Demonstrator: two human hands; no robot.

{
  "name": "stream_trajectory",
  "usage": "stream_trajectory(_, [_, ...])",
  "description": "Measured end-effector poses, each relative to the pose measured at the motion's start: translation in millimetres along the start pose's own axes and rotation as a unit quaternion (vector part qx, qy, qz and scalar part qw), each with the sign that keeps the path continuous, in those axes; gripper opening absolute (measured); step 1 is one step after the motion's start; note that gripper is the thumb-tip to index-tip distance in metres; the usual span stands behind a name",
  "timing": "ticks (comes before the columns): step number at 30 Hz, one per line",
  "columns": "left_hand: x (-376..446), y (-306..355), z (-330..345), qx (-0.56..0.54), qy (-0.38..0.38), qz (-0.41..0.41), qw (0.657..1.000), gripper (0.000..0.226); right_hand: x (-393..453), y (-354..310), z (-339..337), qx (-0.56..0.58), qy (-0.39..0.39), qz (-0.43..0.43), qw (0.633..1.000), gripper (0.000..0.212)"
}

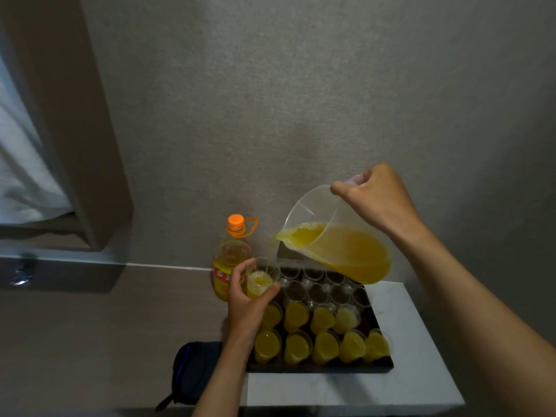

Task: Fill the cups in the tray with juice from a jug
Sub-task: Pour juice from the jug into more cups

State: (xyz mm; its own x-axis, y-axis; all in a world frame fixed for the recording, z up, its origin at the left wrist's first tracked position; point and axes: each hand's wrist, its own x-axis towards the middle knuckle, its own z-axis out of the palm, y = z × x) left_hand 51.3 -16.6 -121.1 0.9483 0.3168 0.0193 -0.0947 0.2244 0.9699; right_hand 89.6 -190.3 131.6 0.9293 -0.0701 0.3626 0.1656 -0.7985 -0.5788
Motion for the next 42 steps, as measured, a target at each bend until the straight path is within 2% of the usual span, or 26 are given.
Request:
stream_trajectory(36, [3.2,4.8,1.0,0.004,-0.008,0.003,1.0,0.064,2.3,-0.8,1.2,0.004,-0.017,-0.008,1.0,0.048])
stream_trajectory(42, [2.3,7.9,1.9,-0.001,-0.003,0.006,1.0,0.064,1.8,-0.9,2.1,0.003,-0.022,-0.01,1.0,0.041])
